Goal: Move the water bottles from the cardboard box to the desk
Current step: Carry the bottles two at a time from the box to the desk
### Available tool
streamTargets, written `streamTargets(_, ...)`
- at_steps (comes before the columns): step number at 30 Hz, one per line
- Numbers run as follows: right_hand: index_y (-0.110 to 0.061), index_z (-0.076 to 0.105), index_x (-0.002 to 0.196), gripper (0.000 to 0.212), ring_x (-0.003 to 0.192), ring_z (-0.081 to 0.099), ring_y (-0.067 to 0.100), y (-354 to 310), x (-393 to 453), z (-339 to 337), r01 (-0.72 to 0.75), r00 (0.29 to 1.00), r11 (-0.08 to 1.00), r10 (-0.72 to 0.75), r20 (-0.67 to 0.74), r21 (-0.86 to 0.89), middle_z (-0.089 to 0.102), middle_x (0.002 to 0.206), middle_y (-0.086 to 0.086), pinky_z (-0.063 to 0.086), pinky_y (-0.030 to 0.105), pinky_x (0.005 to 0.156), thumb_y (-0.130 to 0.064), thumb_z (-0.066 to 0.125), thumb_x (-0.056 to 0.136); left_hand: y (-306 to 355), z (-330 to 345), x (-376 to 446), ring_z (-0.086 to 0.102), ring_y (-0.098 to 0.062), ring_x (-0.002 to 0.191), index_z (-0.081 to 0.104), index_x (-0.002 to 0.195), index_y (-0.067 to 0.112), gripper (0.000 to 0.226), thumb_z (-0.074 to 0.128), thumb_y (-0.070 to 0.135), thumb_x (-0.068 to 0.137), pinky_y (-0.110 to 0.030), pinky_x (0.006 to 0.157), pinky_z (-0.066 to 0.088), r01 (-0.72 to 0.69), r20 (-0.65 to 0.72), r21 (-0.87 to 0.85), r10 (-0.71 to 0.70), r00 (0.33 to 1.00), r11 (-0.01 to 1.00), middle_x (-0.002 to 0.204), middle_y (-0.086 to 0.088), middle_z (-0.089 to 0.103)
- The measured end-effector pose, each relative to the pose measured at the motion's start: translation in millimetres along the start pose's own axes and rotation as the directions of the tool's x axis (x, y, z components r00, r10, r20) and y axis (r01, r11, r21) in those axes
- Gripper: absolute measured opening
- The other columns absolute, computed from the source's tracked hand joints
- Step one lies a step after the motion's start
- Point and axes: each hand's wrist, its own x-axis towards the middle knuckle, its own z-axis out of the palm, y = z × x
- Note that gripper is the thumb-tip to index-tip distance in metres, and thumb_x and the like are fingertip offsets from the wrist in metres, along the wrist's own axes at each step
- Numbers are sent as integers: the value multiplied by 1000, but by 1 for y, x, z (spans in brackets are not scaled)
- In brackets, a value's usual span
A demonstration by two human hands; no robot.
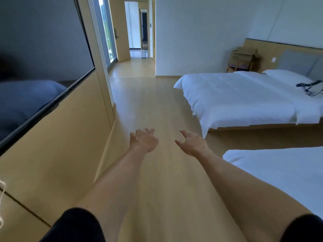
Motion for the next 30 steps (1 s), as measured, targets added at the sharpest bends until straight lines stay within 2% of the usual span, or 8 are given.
streamTargets(14,-31,30,155,63,142,40,25,-91,225,-14,8,1000,996,-6,14,-84,45,153,5,36,41,114,-51,50,99,-62,-40,230,36,-30,141,36,152,27,50,33,35,102,-44,113,27,-36,52,-17,37,998,999,157,-2,37)
streamTargets(22,-30,35,154,63,139,44,24,-77,340,-15,-19,1000,998,20,14,-52,48,152,5,36,40,113,-51,53,97,-52,-39,342,35,-29,141,35,153,28,52,35,36,101,-44,114,25,-42,72,-46,45,996,998,156,-1,38)
streamTargets(30,-29,33,154,64,141,43,26,-43,498,-26,19,998,999,-17,66,-38,45,154,6,36,43,114,-51,51,98,-14,-49,478,34,-29,142,33,154,28,53,35,32,101,-44,114,24,25,103,-43,-21,994,999,154,-3,39)
